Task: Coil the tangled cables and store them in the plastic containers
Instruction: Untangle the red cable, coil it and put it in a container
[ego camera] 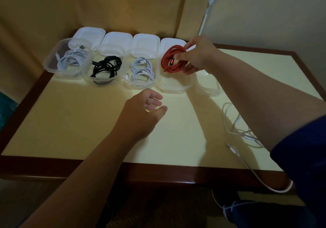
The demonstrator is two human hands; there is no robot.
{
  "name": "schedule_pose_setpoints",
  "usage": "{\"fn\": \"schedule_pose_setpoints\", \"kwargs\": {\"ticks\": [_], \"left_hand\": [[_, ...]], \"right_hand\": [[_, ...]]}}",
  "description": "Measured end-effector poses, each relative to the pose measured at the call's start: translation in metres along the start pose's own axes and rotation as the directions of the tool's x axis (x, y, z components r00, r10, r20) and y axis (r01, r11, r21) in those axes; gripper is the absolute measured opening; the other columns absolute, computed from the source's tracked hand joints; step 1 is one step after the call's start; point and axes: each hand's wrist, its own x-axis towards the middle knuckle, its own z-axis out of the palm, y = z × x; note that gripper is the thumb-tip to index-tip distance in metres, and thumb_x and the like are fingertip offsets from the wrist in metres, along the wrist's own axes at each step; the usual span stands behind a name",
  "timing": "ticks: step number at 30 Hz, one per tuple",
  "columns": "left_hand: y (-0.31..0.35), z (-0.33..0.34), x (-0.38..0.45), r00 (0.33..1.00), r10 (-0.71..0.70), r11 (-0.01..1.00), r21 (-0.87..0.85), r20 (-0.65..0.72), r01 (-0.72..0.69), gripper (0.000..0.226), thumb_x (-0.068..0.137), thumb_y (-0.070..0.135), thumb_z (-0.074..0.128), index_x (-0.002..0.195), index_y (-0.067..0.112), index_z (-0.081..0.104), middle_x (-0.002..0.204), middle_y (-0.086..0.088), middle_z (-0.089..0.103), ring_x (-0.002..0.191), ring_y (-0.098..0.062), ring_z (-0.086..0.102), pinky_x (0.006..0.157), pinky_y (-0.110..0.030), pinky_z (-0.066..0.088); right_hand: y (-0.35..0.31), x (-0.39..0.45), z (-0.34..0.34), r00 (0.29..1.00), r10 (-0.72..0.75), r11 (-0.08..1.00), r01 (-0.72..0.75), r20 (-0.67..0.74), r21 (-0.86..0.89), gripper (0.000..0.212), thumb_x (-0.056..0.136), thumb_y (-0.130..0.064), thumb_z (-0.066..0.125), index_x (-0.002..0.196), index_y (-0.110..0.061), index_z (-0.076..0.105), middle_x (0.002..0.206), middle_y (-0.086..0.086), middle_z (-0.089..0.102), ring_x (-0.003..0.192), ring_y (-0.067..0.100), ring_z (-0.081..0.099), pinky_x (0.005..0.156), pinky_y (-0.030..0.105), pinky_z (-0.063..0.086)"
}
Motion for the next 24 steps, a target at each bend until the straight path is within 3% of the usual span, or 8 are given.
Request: {"fn": "schedule_pose_setpoints", "kwargs": {"ticks": [6, 9, 12, 16, 19, 21, 24], "left_hand": [[0.001, 0.0, -0.001, 1.0, -0.007, 1.0, -0.006, 0.007, 0.007, 0.016, 0.087, 0.028, 0.078, 0.1, 0.031, 0.069, 0.093, 0.012, 0.073, 0.088, -0.004, 0.067, 0.078, -0.021, 0.05], [0.001, 0.001, -0.001, 1.0, -0.011, 1.0, -0.008, 0.017, 0.012, 0.015, 0.087, 0.029, 0.078, 0.099, 0.031, 0.069, 0.093, 0.012, 0.073, 0.087, -0.003, 0.067, 0.076, -0.02, 0.05], [0.001, 0.003, 0.0, 1.0, -0.018, 1.0, -0.008, 0.025, 0.018, 0.015, 0.087, 0.029, 0.077, 0.099, 0.031, 0.069, 0.092, 0.012, 0.074, 0.086, -0.003, 0.067, 0.075, -0.02, 0.049], [-0.001, 0.005, -0.001, 1.0, -0.023, 1.0, -0.015, 0.021, 0.023, 0.014, 0.086, 0.027, 0.078, 0.097, 0.031, 0.069, 0.09, 0.012, 0.074, 0.085, -0.005, 0.067, 0.077, -0.022, 0.05], [0.0, 0.006, 0.0, 0.999, -0.022, 1.0, -0.009, 0.026, 0.022, 0.014, 0.086, 0.027, 0.077, 0.097, 0.03, 0.069, 0.09, 0.011, 0.074, 0.083, -0.004, 0.067, 0.077, -0.021, 0.051], [0.0, 0.005, 0.0, 0.999, -0.025, 1.0, -0.011, 0.025, 0.026, 0.014, 0.086, 0.026, 0.077, 0.098, 0.029, 0.069, 0.09, 0.011, 0.074, 0.082, -0.003, 0.067, 0.076, -0.02, 0.05], [0.001, 0.005, 0.0, 0.999, -0.03, 1.0, -0.005, 0.035, 0.03, 0.014, 0.087, 0.026, 0.076, 0.099, 0.029, 0.069, 0.09, 0.011, 0.074, 0.083, -0.004, 0.067, 0.075, -0.018, 0.049]], "right_hand": [[0.004, 0.011, 0.006, 0.998, 0.069, 0.993, -0.067, 0.013, -0.1, 0.036, 0.089, -0.015, 0.084, 0.112, 0.006, 0.068, 0.067, 0.013, 0.075, 0.049, 0.017, 0.07, 0.053, 0.03, 0.063], [0.008, 0.015, 0.006, 0.999, 0.01, 0.977, -0.021, -0.053, -0.212, 0.036, 0.083, -0.025, 0.089, 0.104, 0.001, 0.075, 0.064, 0.009, 0.074, 0.051, 0.018, 0.071, 0.056, 0.03, 0.064], [0.011, 0.02, 0.008, 0.976, -0.182, 0.832, 0.086, -0.123, -0.548, 0.043, 0.076, -0.047, 0.09, 0.096, -0.011, 0.079, 0.077, 0.004, 0.073, 0.069, 0.019, 0.07, 0.077, 0.036, 0.063], [0.014, 0.022, 0.011, 0.972, -0.213, 0.746, 0.094, -0.102, -0.659, 0.045, 0.074, -0.049, 0.089, 0.101, -0.014, 0.08, 0.102, 0.003, 0.076, 0.095, 0.021, 0.07, 0.087, 0.036, 0.059], [0.01, 0.016, 0.005, 0.982, -0.183, 0.743, 0.107, -0.047, -0.661, 0.045, 0.075, -0.04, 0.087, 0.109, -0.012, 0.078, 0.102, 0.004, 0.074, 0.096, 0.022, 0.07, 0.076, 0.032, 0.055], [0.007, 0.011, 0.001, 0.979, -0.205, 0.744, 0.158, 0.004, -0.65, 0.048, 0.073, -0.044, 0.089, 0.113, -0.022, 0.073, 0.1, -0.005, 0.068, 0.093, 0.017, 0.064, 0.062, 0.025, 0.045], [0.006, 0.006, 0.001, 0.941, -0.306, 0.669, 0.32, 0.143, -0.671, 0.058, 0.07, -0.049, 0.089, 0.121, -0.031, 0.068, 0.113, -0.01, 0.068, 0.096, 0.013, 0.061, 0.063, 0.023, 0.041]]}}
